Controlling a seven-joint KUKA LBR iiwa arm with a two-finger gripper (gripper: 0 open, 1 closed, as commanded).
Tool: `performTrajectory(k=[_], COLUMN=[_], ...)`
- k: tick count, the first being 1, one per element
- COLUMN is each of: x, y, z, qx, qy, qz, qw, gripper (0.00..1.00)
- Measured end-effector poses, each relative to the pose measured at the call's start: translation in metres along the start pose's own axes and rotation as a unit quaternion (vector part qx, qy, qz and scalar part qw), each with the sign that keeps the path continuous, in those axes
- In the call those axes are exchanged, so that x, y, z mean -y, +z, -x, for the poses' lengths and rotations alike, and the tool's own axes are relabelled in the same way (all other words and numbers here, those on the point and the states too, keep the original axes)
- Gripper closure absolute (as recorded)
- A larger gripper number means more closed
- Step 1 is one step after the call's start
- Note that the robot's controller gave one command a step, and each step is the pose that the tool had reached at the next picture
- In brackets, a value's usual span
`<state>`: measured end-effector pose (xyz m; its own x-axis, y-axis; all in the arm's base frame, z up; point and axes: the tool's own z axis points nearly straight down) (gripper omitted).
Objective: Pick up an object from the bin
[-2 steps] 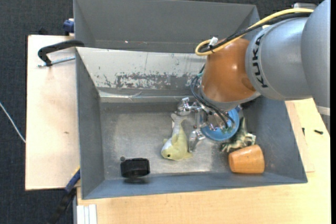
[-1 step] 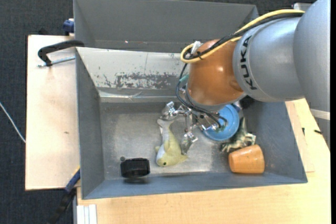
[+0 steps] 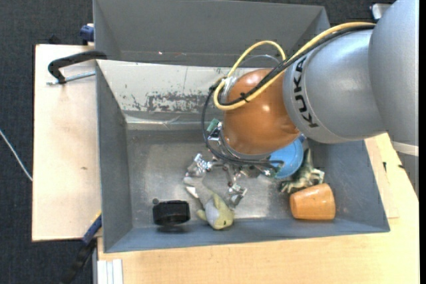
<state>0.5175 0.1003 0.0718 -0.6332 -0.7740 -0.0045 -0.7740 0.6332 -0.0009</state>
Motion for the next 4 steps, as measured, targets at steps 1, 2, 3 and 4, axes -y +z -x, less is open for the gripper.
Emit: performTrajectory(k=[1, 2, 3, 4], x=[-0.0266, -0.0257, -0.0258, -0.0248], y=[0.0003, -0.0008, -0.0009, -0.0011], z=[0.0199, 0.0193, 0.0191, 0.0124], qx=[-0.0003, -0.0004, 0.0005, 0.0024], qy=[-0.032, -0.031, -0.053, -0.054], qz=[0.000, -0.001, -0.001, -0.001], qw=[0.9995, 0.9995, 0.9986, 0.9985], gripper=[0.00, 1.00, 1.00, 1.00])
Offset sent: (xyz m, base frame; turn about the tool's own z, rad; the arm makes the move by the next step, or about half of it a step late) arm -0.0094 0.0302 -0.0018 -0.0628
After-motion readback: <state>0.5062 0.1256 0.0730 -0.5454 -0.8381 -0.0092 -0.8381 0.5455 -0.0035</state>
